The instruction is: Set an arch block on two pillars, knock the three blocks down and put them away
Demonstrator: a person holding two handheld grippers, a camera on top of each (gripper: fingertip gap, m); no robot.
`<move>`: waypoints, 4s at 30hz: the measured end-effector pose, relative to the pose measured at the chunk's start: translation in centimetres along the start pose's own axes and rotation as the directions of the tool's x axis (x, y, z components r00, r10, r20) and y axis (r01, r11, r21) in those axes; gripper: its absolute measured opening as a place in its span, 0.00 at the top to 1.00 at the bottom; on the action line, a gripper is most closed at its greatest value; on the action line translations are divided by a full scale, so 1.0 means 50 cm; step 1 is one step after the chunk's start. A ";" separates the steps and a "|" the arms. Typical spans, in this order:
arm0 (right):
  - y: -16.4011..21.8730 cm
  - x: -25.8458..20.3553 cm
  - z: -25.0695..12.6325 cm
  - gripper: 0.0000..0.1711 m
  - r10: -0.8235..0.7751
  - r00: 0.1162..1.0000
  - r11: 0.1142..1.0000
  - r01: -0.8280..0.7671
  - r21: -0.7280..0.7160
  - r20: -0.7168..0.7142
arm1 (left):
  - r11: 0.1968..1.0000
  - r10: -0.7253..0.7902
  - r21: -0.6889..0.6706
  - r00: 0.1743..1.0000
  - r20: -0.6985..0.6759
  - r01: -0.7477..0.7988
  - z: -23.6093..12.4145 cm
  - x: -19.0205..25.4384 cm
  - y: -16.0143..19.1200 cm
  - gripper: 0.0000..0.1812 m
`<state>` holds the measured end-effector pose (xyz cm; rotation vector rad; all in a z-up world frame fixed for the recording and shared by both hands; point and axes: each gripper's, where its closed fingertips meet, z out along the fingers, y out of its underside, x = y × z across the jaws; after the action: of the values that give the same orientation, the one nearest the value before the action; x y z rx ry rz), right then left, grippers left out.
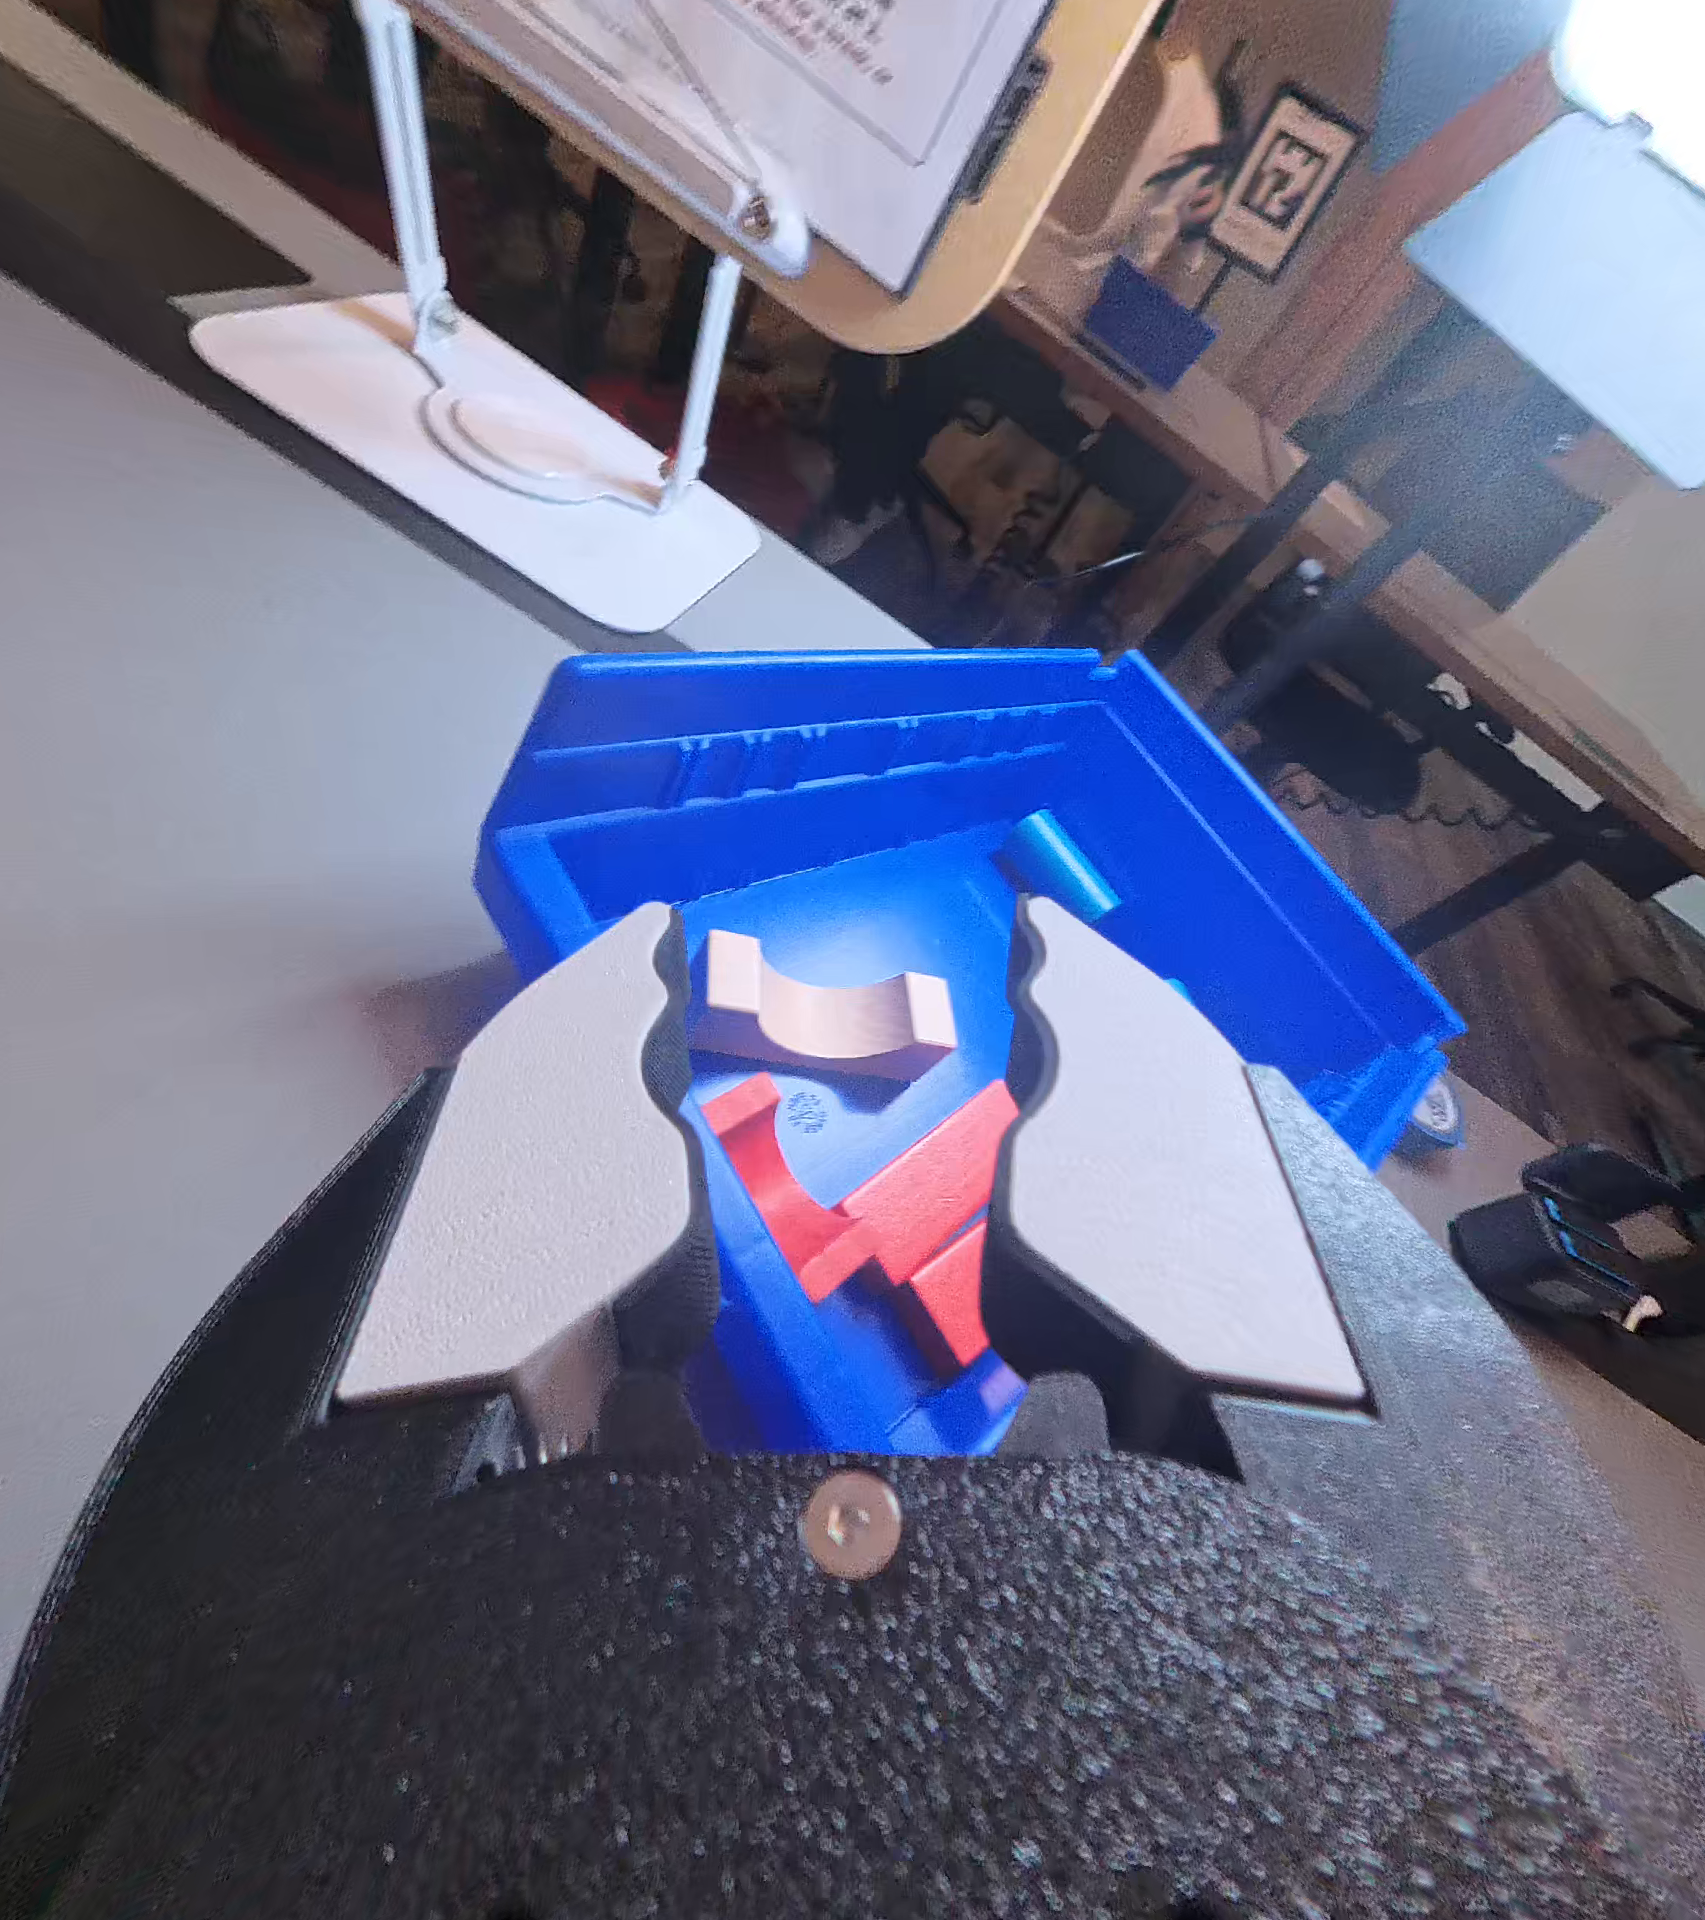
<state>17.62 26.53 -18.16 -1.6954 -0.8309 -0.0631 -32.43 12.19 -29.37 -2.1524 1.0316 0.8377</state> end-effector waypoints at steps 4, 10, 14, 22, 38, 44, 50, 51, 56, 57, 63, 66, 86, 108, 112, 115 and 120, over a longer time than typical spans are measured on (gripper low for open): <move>0.006 0.088 -0.030 0.66 0.069 0.986 0.997 -0.064 0.035 -0.151 | 0.995 0.056 0.085 0.998 -0.006 -0.056 -0.005 0.014 -0.033 0.82; 0.097 0.171 -0.048 0.56 0.200 0.948 0.973 -0.222 -0.066 -0.248 | 0.973 0.109 0.206 0.994 -0.026 -0.101 -0.036 0.069 -0.119 0.83; 0.159 0.162 -0.034 0.54 0.268 0.937 0.936 -0.308 -0.169 -0.223 | 0.939 0.167 0.309 0.985 -0.038 -0.147 -0.063 0.109 -0.174 0.83; 0.218 0.137 -0.012 0.63 0.281 0.933 0.890 -0.341 -0.302 -0.226 | 0.891 0.209 0.408 0.978 0.028 -0.202 -0.047 0.119 -0.261 0.81; 0.253 0.129 -0.052 0.84 0.424 0.881 0.805 -0.472 -0.359 -0.208 | 0.679 -0.148 0.619 0.899 -0.412 0.395 -0.175 0.117 -0.346 0.73; 0.210 0.021 -0.092 0.81 0.370 0.920 0.851 -0.393 -0.349 -0.132 | 0.615 -0.068 0.581 0.770 -0.635 0.533 -0.263 0.219 -0.438 0.70; 0.148 -0.111 -0.143 0.89 0.382 0.924 0.894 -0.373 -0.247 -0.013 | 0.630 -0.053 0.491 0.664 -0.746 0.602 -0.282 0.281 -0.518 0.68; 0.142 -0.123 -0.152 0.93 0.376 0.927 0.900 -0.367 -0.235 -0.009 | 0.631 -0.055 0.472 0.643 -0.764 0.615 -0.286 0.286 -0.523 0.68; 0.121 -0.171 -0.189 0.97 0.423 0.903 0.897 -0.406 -0.176 0.071 | 0.676 -0.064 0.451 0.656 -0.752 0.583 -0.299 0.310 -0.494 0.80; 0.114 -0.174 -0.197 0.97 0.408 0.911 0.906 -0.395 -0.153 0.064 | 0.669 -0.069 0.442 0.642 -0.763 0.597 -0.306 0.314 -0.487 0.81; 0.051 -0.155 -0.234 0.98 0.496 0.864 0.868 -0.496 -0.015 0.094 | 0.608 -0.020 0.382 0.494 -0.869 0.696 -0.374 0.324 -0.466 0.75; 0.055 -0.148 -0.235 0.98 0.517 0.849 0.855 -0.518 -0.022 0.108 | 0.593 0.015 0.416 0.508 -0.861 0.689 -0.407 0.329 -0.455 0.74; 0.044 -0.143 -0.266 0.98 0.555 0.805 0.827 -0.562 -0.030 0.209 | 0.601 0.191 0.789 0.935 -0.299 0.129 -0.432 0.296 -0.450 0.72; -0.076 -0.281 -0.310 0.96 0.338 0.689 0.912 -0.407 -0.044 0.641 | 0.362 0.833 0.829 0.548 -0.082 -0.426 -0.551 0.388 -0.330 0.95; -0.111 -0.338 -0.305 0.88 0.263 0.616 0.930 -0.368 -0.024 0.743 | 0.419 0.819 0.807 0.557 -0.138 -0.416 -0.565 0.353 -0.276 0.95; -0.144 -0.343 -0.309 0.79 0.248 0.557 0.903 -0.430 0.020 0.793 | 0.486 0.800 0.773 0.564 -0.205 -0.409 -0.569 0.316 -0.213 0.95; -0.151 -0.288 -0.299 0.79 0.319 0.524 0.818 -0.573 0.050 0.790 | 0.625 0.741 0.656 0.585 -0.328 -0.424 -0.582 0.251 -0.082 0.95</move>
<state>8.38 6.95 -13.81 -1.5608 -0.8894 1.1831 -14.74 -12.59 -19.72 -1.5590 2.1346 0.0691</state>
